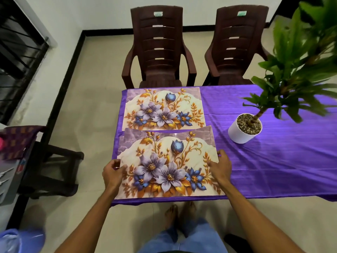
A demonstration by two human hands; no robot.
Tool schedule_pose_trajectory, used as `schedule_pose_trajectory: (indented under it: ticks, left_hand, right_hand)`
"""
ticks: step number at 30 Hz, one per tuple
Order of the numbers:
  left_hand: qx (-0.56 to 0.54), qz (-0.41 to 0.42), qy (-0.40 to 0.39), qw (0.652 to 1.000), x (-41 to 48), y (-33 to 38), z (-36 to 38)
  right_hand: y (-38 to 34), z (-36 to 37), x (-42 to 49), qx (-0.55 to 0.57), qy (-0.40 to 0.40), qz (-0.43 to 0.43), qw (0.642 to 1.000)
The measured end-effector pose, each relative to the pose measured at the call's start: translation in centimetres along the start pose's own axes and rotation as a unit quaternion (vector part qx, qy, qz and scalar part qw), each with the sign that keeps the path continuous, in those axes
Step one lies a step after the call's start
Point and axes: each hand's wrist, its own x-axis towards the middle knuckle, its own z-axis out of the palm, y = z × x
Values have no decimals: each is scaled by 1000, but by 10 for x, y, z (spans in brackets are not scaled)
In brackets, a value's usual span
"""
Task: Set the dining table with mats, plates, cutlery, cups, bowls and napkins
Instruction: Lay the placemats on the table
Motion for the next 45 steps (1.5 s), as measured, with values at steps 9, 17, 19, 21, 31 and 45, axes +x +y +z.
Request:
schedule_pose_trajectory:
  ticks: [9, 17, 19, 21, 31, 45]
  left_hand:
    - [-100, 49, -83, 990, -34, 27, 11]
    - [-132, 94, -153, 975, -87, 58, 69]
    - [-135, 100, -163, 972, -104, 67, 87]
    - [-140, 110, -180, 967, -124, 76, 109]
    - [-160, 108, -275, 942, -191, 123, 222]
    - [-133, 114, -364, 915, -215, 181, 368]
  right_hand:
    - [41, -65, -2, 130, -1, -26, 991]
    - [93, -142, 16, 212, 3, -52, 976]
    - [106, -163, 22, 240, -1, -52, 969]
    - [121, -188, 29, 259, 3, -52, 965]
    - [190, -312, 58, 262, 75, -45, 961]
    - [226, -417, 121, 237, 165, 11, 957]
